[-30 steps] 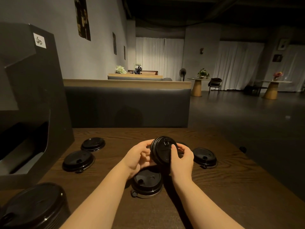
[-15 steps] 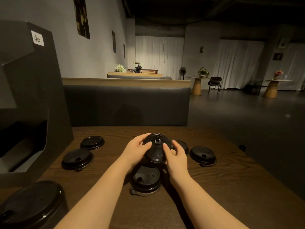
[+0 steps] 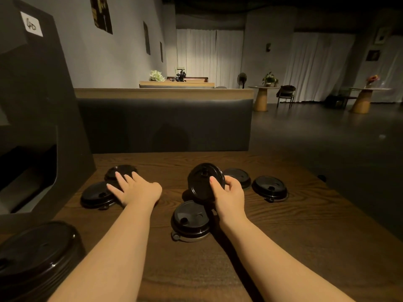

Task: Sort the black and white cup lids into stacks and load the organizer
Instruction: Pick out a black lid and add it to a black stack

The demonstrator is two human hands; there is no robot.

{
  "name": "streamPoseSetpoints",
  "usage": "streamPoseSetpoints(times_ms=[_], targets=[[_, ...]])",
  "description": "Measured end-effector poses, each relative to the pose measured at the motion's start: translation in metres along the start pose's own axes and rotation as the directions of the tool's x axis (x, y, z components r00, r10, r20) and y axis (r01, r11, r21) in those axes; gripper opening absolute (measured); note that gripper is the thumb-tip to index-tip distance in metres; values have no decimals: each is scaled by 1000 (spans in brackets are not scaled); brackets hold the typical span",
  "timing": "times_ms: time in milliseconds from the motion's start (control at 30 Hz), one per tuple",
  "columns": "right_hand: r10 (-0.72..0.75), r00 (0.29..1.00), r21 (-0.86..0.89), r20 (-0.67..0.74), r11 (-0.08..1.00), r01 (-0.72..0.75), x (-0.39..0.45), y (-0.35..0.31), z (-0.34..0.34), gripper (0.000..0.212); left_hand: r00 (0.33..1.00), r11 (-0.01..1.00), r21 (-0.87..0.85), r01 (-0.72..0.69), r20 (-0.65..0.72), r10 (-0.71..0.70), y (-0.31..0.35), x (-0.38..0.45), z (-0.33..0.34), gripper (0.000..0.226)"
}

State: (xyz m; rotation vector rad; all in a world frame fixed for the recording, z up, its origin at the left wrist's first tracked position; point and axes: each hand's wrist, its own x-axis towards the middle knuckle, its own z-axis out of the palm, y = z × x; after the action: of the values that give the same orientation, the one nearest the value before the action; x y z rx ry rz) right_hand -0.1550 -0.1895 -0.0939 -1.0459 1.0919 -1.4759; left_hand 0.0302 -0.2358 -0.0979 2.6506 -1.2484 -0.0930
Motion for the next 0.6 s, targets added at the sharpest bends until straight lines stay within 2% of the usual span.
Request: streamPoseSetpoints(times_ms=[67,200,333,500,600], targets=[[-4,1000,-16,11,1000,4,-1,0,0,20,1000,1000,-16,-2,10,2,1,-2,-3,66],[-9,1000,-22,-7,1000,8,-3,0,-3,16,992,992,-125,-14,-128,-2,2,-5,-4,70],[-7,999,10,-41,1000,7,-4,1,-5,17,979,998,64,0,-206,13,1,4,-6,79],[16,995,57,-95,998,-10,10,4,-3,16,985,997,54,-48,-162,56,2,11,-3,57],[4,995,32,-101,999,-1,15,6,-2,17,966,988,-22,-150,-218,142,7,0,-7,39]])
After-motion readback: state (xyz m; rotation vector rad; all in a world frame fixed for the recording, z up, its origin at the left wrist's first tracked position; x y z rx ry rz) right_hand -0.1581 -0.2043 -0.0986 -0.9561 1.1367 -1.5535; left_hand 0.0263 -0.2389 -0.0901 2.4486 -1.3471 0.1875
